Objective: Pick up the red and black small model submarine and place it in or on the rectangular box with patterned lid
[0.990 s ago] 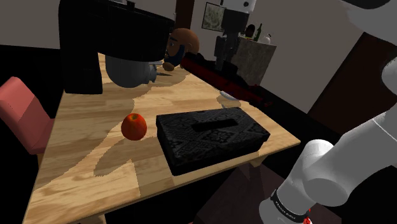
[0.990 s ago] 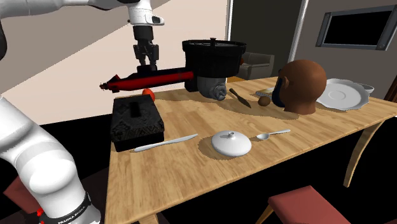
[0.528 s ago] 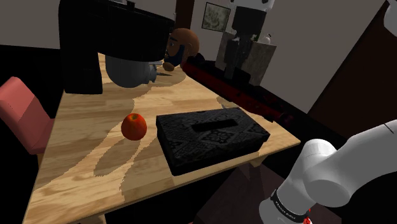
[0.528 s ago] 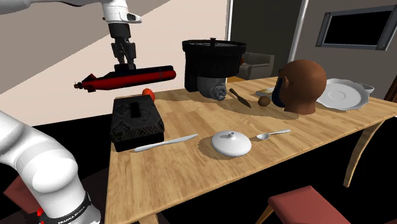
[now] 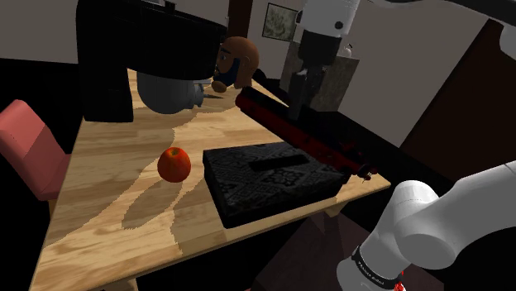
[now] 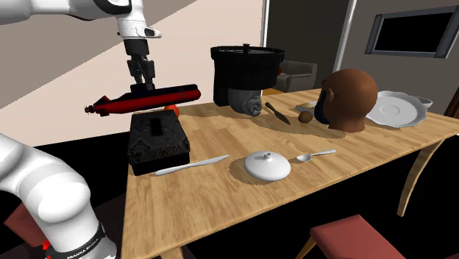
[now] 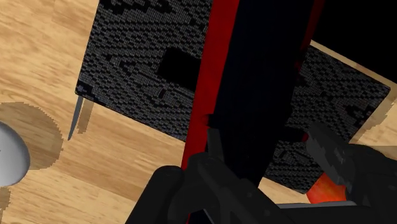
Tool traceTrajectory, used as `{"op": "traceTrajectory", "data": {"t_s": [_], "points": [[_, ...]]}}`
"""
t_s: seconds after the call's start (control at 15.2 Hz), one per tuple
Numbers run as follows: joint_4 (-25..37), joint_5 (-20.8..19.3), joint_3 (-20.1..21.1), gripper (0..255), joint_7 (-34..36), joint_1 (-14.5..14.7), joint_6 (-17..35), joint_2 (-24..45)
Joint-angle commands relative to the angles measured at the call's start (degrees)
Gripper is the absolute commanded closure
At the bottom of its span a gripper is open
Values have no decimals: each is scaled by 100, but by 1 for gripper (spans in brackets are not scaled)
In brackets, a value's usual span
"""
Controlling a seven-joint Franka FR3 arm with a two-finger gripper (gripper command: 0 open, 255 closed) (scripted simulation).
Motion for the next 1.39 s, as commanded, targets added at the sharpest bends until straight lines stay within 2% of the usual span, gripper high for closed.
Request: {"op": "traceTrajectory", "data": {"t_s": [0.0,0.73,1.25,1.32], "points": [[-215,10,3,255,-1,7,154,-78],[-1269,55,30,255,-9,37,968,-319],[-1269,55,31,255,-9,37,968,-319],[-1269,56,32,0,-8,37,967,-319]]}}
